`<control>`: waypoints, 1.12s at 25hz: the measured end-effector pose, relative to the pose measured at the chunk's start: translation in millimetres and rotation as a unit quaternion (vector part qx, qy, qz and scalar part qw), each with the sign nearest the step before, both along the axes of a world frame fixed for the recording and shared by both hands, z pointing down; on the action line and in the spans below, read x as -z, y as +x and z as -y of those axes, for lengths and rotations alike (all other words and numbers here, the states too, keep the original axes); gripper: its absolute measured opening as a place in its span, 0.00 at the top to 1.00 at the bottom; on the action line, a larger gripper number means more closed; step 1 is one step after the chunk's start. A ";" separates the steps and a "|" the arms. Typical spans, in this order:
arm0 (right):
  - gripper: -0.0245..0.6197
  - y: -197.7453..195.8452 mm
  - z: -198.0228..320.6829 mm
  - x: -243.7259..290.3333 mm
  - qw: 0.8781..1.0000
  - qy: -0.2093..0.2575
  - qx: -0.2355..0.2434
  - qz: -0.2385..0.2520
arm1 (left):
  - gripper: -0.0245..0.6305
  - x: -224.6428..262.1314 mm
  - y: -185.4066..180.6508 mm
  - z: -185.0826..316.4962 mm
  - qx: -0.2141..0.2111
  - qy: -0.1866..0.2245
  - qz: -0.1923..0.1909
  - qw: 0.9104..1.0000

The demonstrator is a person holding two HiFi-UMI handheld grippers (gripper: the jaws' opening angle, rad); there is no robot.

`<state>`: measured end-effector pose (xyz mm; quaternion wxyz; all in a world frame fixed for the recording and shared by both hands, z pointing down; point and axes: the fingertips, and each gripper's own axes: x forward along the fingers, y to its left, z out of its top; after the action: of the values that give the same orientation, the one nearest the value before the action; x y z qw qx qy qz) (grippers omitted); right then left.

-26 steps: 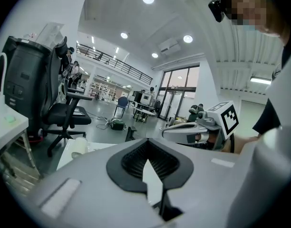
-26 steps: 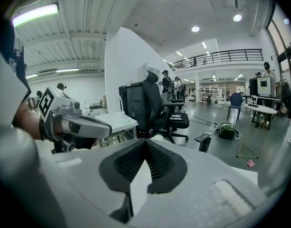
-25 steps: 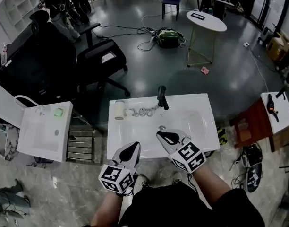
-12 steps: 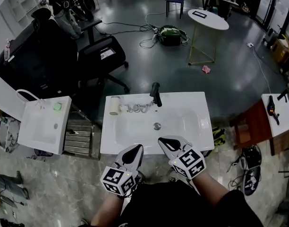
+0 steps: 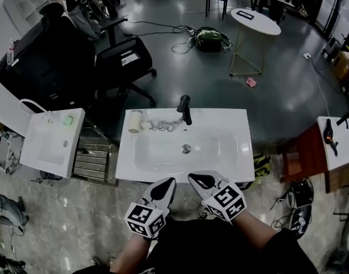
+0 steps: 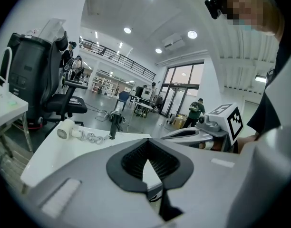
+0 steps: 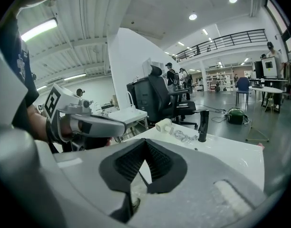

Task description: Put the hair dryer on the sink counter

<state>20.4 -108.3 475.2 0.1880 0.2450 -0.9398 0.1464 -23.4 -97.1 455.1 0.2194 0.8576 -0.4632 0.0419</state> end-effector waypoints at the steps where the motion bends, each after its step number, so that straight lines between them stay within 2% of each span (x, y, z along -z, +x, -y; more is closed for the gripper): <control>1: 0.96 0.6 -0.6 -0.5 1.000 0.000 0.003 0.000 | 0.96 -0.8 1.4 -0.7 0.001 -0.001 0.000 1.000; 8: 0.96 3.9 -8.2 -2.1 1.000 -0.004 0.023 0.003 | 0.96 -0.8 7.4 -4.8 0.008 -0.002 0.006 1.000; 28: 0.96 3.3 -12.6 -7.6 1.000 -0.015 0.020 0.009 | 0.96 -4.4 11.9 -3.4 -0.004 -0.007 0.009 1.000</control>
<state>23.7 -95.7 482.8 0.1864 0.2221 -0.9438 0.1590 -11.5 -93.7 459.5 0.2207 0.8575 -0.4616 0.0537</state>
